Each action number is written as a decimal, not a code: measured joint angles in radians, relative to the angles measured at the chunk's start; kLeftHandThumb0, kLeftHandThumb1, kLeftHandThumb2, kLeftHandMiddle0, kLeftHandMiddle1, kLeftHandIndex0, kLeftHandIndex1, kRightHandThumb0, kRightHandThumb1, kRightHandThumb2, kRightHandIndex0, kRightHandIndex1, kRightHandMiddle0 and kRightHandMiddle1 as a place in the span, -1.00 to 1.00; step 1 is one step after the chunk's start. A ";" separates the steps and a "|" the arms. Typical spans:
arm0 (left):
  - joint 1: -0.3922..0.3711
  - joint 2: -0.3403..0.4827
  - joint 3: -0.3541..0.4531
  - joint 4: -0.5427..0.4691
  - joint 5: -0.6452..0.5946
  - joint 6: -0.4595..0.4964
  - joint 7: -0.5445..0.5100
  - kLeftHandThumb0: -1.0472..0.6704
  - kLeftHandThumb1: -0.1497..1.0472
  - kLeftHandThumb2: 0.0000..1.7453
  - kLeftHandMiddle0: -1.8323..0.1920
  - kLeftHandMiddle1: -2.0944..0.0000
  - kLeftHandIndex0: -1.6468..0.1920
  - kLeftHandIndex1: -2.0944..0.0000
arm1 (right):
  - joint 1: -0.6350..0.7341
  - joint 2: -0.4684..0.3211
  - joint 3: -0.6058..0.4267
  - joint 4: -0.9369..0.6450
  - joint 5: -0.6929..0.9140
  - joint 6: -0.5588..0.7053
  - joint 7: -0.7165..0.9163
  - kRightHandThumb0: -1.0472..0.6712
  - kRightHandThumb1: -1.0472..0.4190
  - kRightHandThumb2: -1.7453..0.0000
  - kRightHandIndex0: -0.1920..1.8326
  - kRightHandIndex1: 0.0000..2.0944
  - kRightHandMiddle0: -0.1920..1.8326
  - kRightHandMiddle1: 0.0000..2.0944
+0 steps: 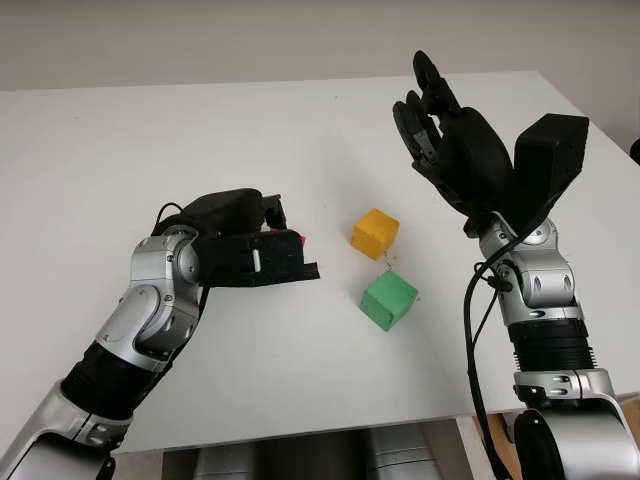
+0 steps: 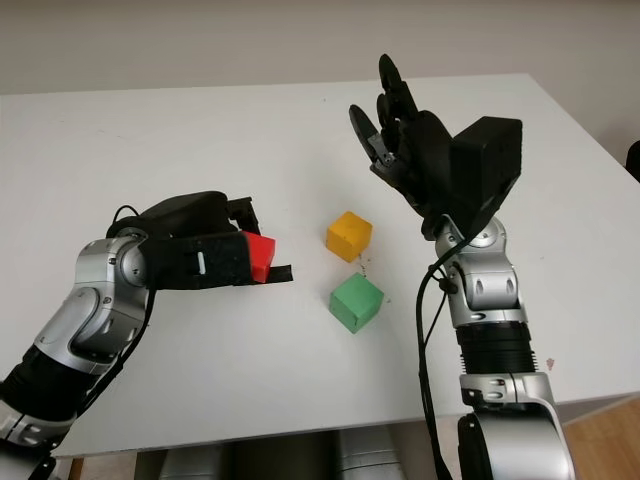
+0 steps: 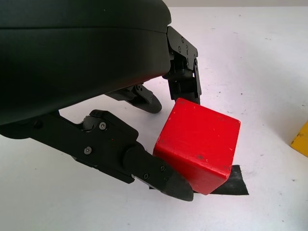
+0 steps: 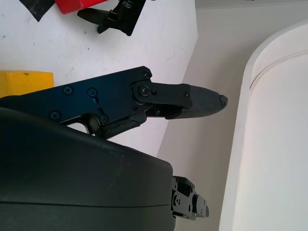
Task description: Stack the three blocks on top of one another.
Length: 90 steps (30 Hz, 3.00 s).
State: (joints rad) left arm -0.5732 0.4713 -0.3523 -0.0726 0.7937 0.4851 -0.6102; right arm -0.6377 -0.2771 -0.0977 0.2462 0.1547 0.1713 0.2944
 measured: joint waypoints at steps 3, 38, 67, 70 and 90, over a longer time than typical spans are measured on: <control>-0.001 -0.001 0.000 0.003 -0.002 0.000 -0.003 -0.19 0.82 -0.94 0.34 0.89 0.35 -0.45 | 0.002 0.000 0.000 -0.002 -0.001 0.000 -0.002 -0.49 -1.00 0.51 -1.00 -0.96 -0.94 -0.95; -0.004 0.003 -0.024 0.010 0.005 -0.035 -0.060 -0.66 0.81 -0.93 0.85 0.97 0.67 0.99 | 0.009 0.000 0.000 -0.010 0.000 0.000 -0.006 -0.47 -1.00 0.49 -1.00 -0.96 -0.94 -0.95; 0.004 0.084 0.165 -0.172 -0.193 0.024 -0.046 -0.82 1.00 -0.81 0.94 0.94 0.79 0.94 | 0.009 -0.005 -0.001 -0.006 -0.005 -0.012 0.020 -0.46 -1.00 0.49 -1.00 -0.96 -0.94 -0.95; 0.022 0.083 0.158 -0.190 -0.180 0.027 -0.021 -0.86 1.00 -0.79 0.93 0.94 0.77 0.93 | 0.009 -0.005 -0.002 -0.006 -0.002 -0.012 0.024 -0.46 -1.00 0.49 -1.00 -0.97 -0.96 -0.96; 0.055 0.138 0.065 -0.254 -0.165 -0.242 -0.070 -0.98 0.96 -0.93 0.97 0.95 0.62 0.92 | 0.008 -0.006 -0.002 -0.006 -0.011 -0.012 0.015 -0.46 -1.00 0.49 -1.00 -0.98 -0.94 -0.95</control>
State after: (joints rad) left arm -0.5180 0.6094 -0.2877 -0.3264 0.6287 0.2432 -0.6800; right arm -0.6292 -0.2834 -0.0997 0.2404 0.1437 0.1594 0.3093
